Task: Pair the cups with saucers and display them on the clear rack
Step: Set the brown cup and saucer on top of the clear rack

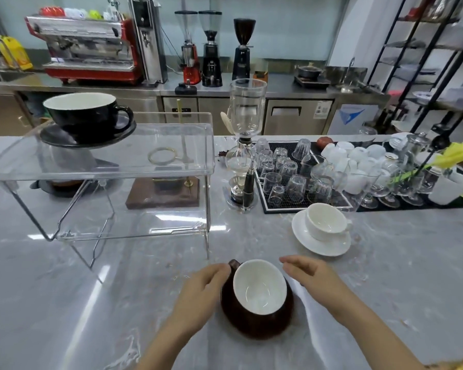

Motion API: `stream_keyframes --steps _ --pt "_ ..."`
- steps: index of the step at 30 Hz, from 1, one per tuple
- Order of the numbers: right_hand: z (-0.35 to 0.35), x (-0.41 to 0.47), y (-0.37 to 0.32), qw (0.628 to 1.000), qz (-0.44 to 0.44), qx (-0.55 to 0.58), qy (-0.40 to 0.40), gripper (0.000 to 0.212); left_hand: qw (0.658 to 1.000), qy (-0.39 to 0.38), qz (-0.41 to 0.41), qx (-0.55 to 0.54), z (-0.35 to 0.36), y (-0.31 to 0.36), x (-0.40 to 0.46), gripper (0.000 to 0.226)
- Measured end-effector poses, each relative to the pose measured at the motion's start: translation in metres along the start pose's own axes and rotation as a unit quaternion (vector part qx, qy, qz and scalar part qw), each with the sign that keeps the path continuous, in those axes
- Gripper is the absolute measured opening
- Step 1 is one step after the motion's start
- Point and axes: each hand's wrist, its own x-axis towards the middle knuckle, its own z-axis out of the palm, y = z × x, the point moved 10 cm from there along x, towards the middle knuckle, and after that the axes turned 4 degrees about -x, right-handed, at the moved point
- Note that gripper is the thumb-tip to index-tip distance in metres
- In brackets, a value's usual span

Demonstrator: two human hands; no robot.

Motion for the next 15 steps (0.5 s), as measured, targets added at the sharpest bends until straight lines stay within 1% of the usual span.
stream_keyframes --steps 1,3,4,5,6,9,13,15 --pt "0.002 -0.001 0.007 1.000 0.009 0.001 -0.001 0.022 1.000 0.001 0.002 0.021 0.003 -0.004 0.000 0.011" --pt "0.005 -0.002 0.018 1.000 0.023 0.005 -0.003 0.025 0.998 -0.008 0.009 0.058 0.010 -0.012 -0.001 0.041" --pt "0.007 -0.003 0.021 1.000 0.026 0.005 -0.003 0.026 0.998 -0.010 0.013 0.062 0.012 -0.016 0.000 0.050" --pt "0.008 -0.004 0.023 1.000 0.028 0.003 -0.002 0.026 0.997 -0.013 0.012 0.070 0.014 -0.019 0.000 0.053" --pt "0.009 -0.005 0.025 1.000 0.027 0.001 0.000 0.028 0.997 -0.015 0.013 0.072 0.016 -0.021 0.001 0.051" --pt "0.011 -0.008 0.028 1.000 0.014 -0.014 0.011 0.029 0.996 -0.004 0.022 0.082 0.018 -0.022 -0.001 0.036" --pt "0.010 -0.010 0.033 0.997 -0.002 -0.045 0.060 0.034 0.997 0.011 0.031 0.077 0.019 -0.025 0.000 0.032" --pt "0.013 -0.013 0.031 0.994 -0.028 -0.065 0.078 0.031 0.996 0.016 0.041 0.073 0.021 -0.025 -0.002 0.026"
